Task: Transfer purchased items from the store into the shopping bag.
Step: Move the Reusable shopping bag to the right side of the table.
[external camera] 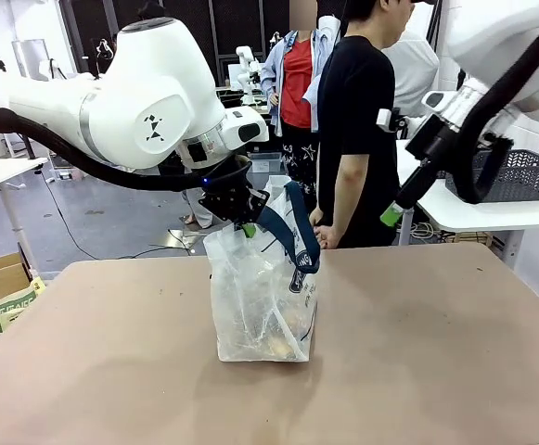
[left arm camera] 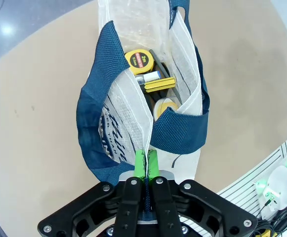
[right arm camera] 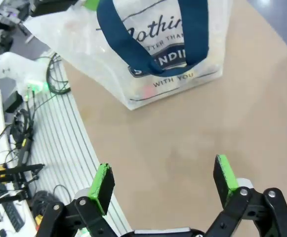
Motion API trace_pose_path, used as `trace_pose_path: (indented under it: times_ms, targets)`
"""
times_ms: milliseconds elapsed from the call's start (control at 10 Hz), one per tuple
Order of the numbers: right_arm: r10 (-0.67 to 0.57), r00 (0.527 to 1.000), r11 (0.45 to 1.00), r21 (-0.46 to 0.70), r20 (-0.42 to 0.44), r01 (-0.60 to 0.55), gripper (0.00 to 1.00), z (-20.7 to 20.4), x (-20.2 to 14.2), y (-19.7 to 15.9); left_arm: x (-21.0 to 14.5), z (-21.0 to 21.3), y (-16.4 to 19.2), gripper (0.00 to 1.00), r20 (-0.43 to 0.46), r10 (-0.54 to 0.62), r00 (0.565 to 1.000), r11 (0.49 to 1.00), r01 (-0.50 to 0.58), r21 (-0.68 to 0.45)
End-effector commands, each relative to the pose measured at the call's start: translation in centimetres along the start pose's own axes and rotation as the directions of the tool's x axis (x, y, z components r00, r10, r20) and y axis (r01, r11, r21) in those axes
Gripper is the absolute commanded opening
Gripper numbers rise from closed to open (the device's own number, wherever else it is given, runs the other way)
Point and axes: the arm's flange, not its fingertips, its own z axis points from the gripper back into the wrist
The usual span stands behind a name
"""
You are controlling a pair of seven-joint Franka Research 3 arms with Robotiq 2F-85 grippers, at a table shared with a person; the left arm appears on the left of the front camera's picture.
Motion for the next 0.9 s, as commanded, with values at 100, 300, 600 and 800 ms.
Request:
trace_pose_path:
  times_ms: [100, 300, 600, 800]
  targets:
    - [-0.066, 0.994, 0.994, -0.077, 0.085, 0.072, 1.00, 0.4, -1.6, 0.7, -0.1, 0.1, 0.1, 0.00, 0.001, 0.002, 1.000, 1.000, -0.002, 0.000]
    - [-0.080, 0.989, 0.991, -0.098, 0.123, 0.092, 1.00, 0.5, -1.9, 0.2, -0.1, 0.1, 0.1, 0.00, 0.001, 0.002, 1.000, 1.000, -0.002, 0.000]
    - [-0.052, 0.997, 0.995, -0.077, 0.065, 0.057, 1.00, 1.5, -1.6, 0.1, -0.1, 0.1, 0.1, 0.00, 0.001, 0.002, 1.000, 1.000, -0.002, 0.000]
    - [-0.052, 0.997, 0.995, -0.077, 0.065, 0.057, 1.00, 1.5, -1.6, 0.1, 0.0, 0.0, 0.0, 0.00, 0.000, 0.000, 1.000, 1.000, 0.000, 0.000]
